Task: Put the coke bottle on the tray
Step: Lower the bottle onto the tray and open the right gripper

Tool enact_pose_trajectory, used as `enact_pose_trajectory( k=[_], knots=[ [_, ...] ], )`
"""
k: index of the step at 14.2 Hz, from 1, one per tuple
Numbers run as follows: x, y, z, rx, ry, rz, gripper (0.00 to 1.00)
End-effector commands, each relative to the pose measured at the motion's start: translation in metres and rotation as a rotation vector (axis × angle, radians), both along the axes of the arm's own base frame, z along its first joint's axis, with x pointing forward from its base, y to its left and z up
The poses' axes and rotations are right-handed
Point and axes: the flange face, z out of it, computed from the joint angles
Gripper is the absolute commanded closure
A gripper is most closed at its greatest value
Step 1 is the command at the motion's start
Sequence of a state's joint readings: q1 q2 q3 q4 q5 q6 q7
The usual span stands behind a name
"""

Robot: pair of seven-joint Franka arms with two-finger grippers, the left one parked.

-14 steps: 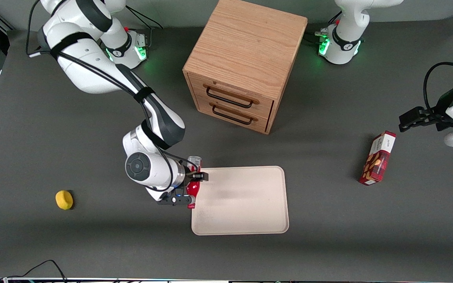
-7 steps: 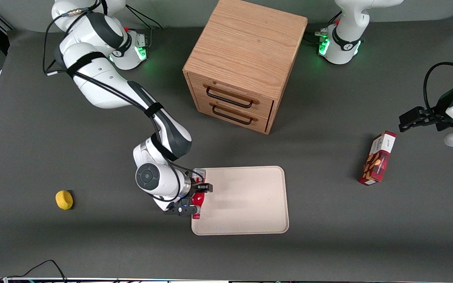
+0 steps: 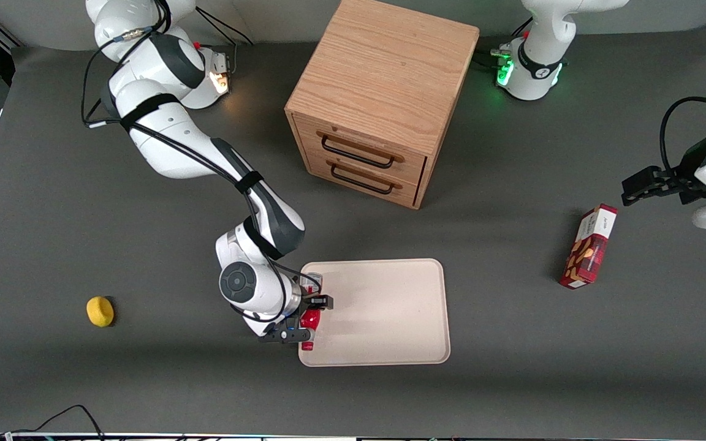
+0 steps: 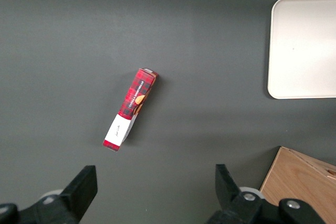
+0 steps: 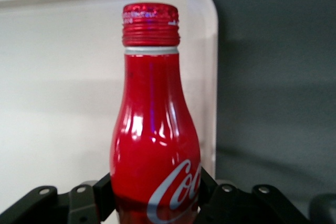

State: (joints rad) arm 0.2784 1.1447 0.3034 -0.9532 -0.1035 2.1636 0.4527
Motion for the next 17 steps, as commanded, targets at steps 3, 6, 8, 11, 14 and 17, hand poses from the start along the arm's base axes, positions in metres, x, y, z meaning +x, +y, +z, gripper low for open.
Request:
enact_pose_trajectory(
  k=[3, 6, 8, 11, 14, 17],
  knots=[
    [0.006, 0.003, -0.003, -0.008, -0.043, 0.02, 1.0],
    [0.001, 0.013, -0.003, -0.005, -0.045, 0.022, 1.0],
    [0.001, 0.014, -0.003, -0.005, -0.046, 0.02, 0.89],
    [0.0, 0.015, -0.005, -0.007, -0.045, 0.029, 0.0],
    [-0.001, 0.017, -0.005, -0.006, -0.046, 0.032, 0.0],
    [-0.001, 0.017, -0.004, -0.006, -0.047, 0.032, 0.0]
  ],
)
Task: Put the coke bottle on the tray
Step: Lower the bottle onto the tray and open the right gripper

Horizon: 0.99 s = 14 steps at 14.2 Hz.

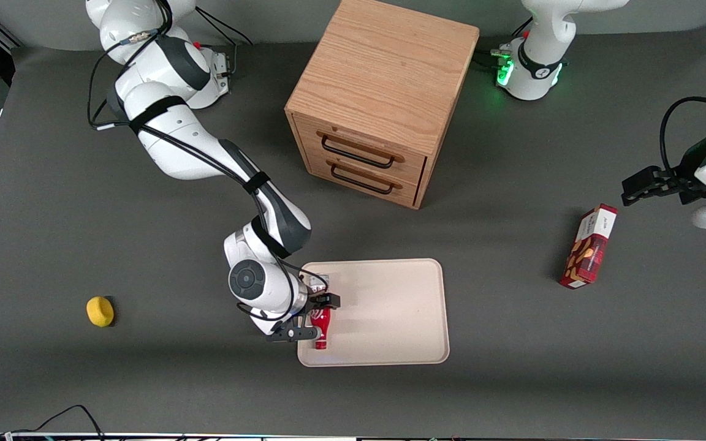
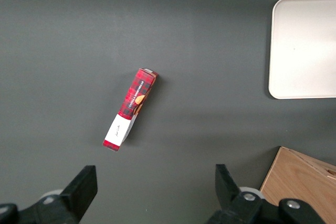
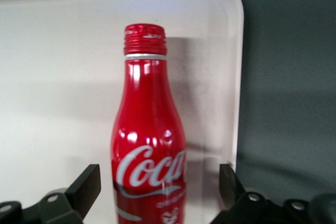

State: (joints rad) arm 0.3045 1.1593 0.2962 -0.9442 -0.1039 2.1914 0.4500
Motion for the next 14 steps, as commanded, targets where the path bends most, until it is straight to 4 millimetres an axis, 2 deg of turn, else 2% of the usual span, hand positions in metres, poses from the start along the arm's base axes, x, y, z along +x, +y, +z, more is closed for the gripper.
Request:
enact_pose_trajectory(
  k=[1, 7, 9, 11, 13, 14],
  knots=[
    [0.004, 0.002, 0.001, -0.011, -0.025, 0.013, 0.0],
    [0.004, 0.002, 0.001, -0.012, -0.025, 0.014, 0.0],
    [0.005, 0.002, 0.008, -0.01, -0.03, 0.009, 0.0],
    [0.005, 0.005, 0.022, -0.001, -0.033, 0.011, 0.0],
    [0.004, 0.006, 0.045, -0.002, -0.021, 0.017, 0.0],
    [0.004, 0.007, 0.064, 0.003, -0.02, 0.019, 0.0]
  ],
)
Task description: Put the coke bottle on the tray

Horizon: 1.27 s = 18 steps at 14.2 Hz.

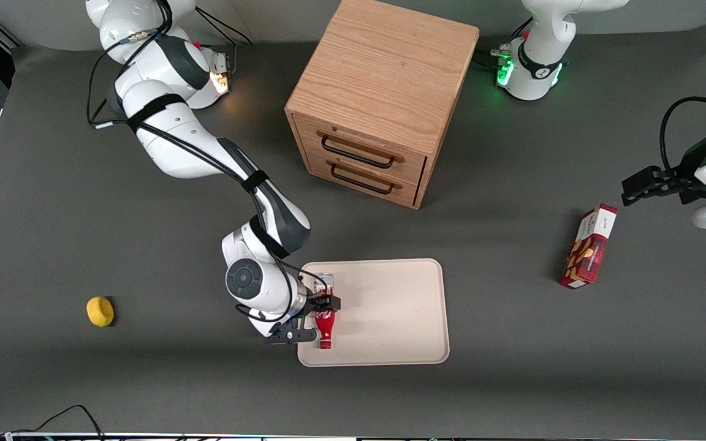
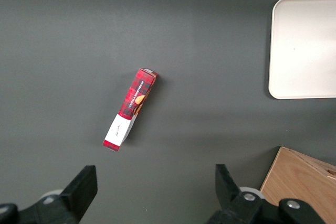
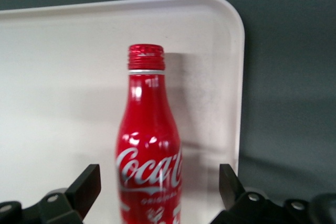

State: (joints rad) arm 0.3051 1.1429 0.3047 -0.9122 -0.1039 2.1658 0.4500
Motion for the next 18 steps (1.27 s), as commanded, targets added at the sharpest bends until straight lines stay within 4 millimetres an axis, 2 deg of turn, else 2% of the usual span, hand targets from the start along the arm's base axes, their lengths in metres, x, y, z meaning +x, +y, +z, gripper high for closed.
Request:
enact_pose_trajectory(
  k=[1, 3, 4, 5, 6, 8, 11, 13, 14, 16, 17, 18],
  knots=[
    [-0.003, 0.006, 0.063, -0.005, 0.002, 0.027, 0.0],
    [-0.006, 0.004, 0.118, -0.004, -0.006, 0.034, 0.0],
    [-0.008, 0.0, 0.158, -0.002, -0.035, 0.033, 0.0],
    [-0.012, -0.016, 0.197, -0.02, -0.035, 0.028, 0.0],
    [-0.014, -0.041, 0.231, -0.034, -0.023, 0.013, 0.0],
    [-0.032, -0.089, 0.306, -0.042, 0.041, -0.015, 0.0],
    [-0.071, -0.158, 0.389, -0.154, 0.116, -0.079, 0.0],
    [-0.092, -0.207, 0.426, -0.218, 0.153, -0.147, 0.0],
    [-0.11, -0.22, 0.438, -0.249, 0.206, -0.11, 0.0],
    [-0.133, -0.26, 0.453, -0.283, 0.251, -0.058, 0.0],
    [-0.149, -0.275, 0.463, -0.288, 0.246, -0.086, 0.0],
    [-0.164, -0.282, 0.466, -0.292, 0.248, -0.099, 0.0]
  ],
)
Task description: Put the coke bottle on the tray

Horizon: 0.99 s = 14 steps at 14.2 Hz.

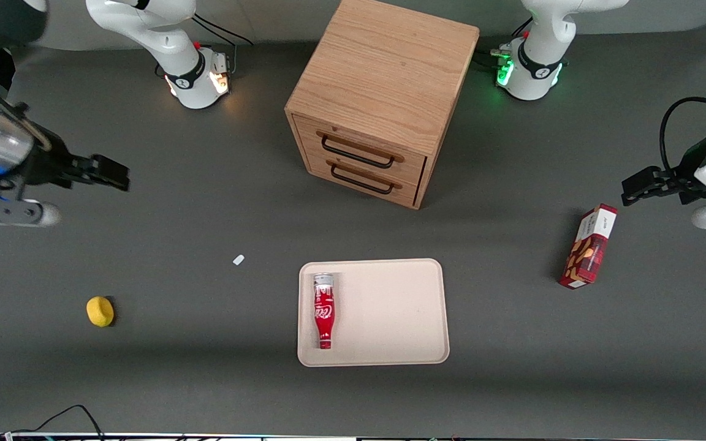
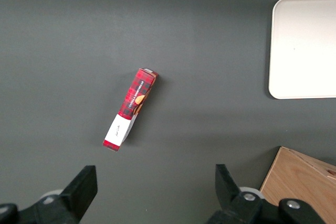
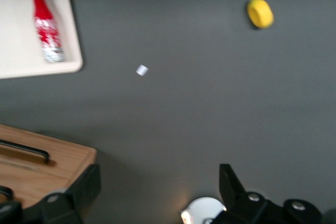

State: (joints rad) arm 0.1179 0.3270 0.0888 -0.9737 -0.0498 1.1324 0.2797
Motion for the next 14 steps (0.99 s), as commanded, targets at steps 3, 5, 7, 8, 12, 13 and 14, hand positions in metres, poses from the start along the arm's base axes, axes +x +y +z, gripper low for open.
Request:
enact_pose_trajectory(
  k=[3, 5, 7, 8, 12, 13, 14],
  knots=[
    [-0.088, -0.041, -0.01, 0.01, -0.009, -0.042, 0.0],
    [-0.115, -0.054, -0.032, 0.025, -0.052, -0.065, 0.0],
    [-0.126, -0.057, -0.049, 0.031, -0.08, -0.069, 0.0],
    [-0.127, -0.059, -0.054, 0.031, -0.077, -0.072, 0.0],
    [-0.117, -0.068, -0.037, 0.034, -0.097, -0.11, 0.0],
    [-0.112, -0.067, -0.032, 0.022, -0.085, -0.11, 0.0],
    [-0.108, -0.069, -0.03, 0.019, -0.064, -0.114, 0.0]
  ],
)
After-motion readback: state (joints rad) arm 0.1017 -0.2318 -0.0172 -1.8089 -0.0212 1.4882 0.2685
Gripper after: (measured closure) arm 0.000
